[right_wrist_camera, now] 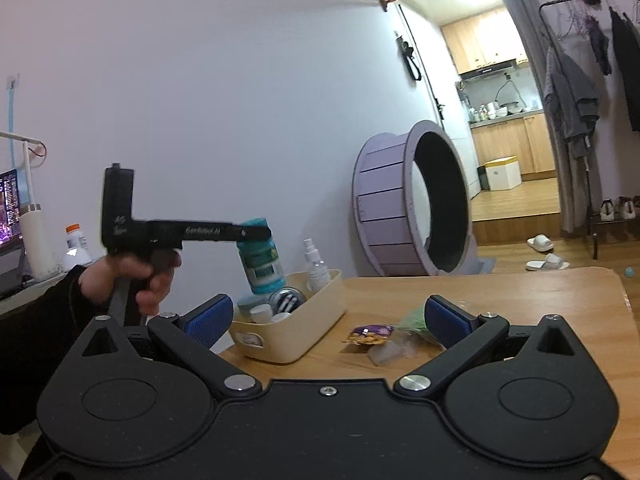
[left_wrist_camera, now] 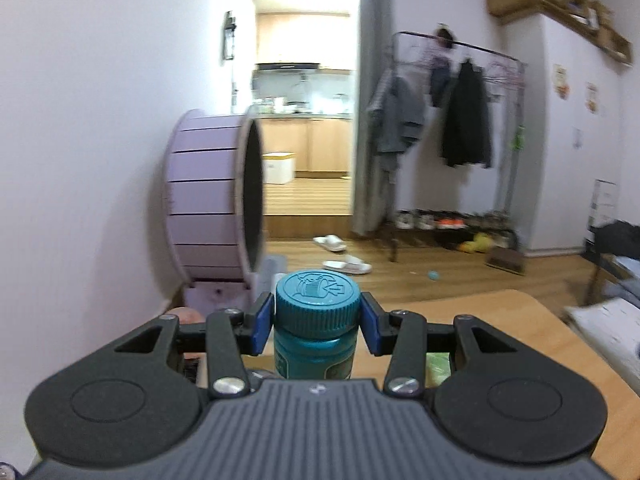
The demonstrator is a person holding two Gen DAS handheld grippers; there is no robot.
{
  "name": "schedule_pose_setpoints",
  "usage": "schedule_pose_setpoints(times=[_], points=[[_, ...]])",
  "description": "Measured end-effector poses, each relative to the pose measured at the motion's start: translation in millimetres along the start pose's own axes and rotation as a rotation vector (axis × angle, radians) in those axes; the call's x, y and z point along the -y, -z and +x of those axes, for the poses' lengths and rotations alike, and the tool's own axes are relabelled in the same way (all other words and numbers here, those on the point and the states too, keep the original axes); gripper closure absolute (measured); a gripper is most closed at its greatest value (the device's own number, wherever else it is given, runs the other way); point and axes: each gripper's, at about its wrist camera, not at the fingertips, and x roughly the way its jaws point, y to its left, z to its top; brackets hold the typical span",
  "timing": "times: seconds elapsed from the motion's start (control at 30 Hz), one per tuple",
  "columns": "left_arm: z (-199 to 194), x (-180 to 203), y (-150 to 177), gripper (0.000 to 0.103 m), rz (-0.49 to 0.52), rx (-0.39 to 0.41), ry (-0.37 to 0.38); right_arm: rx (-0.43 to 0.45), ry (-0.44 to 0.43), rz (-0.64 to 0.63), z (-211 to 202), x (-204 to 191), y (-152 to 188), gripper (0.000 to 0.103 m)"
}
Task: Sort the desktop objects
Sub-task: 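Carry the teal bottle with the left gripper over the basket and lower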
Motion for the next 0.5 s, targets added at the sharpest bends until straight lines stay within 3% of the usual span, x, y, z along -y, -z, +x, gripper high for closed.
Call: schedule_pose_setpoints(times=[0.27, 0.5], points=[[53.4, -32.7, -11.5, 0.058, -0.047, -0.047, -0.075, -0.038, -0.019, -0.051, 30.5, -13.5, -16.4, 0.000], [82.4, -47.3, -0.2, 0.058, -0.037, -0.092, -0.110, -0.059, -0.047, -0.079, 66.4, -15.8, -21.5, 0.000]])
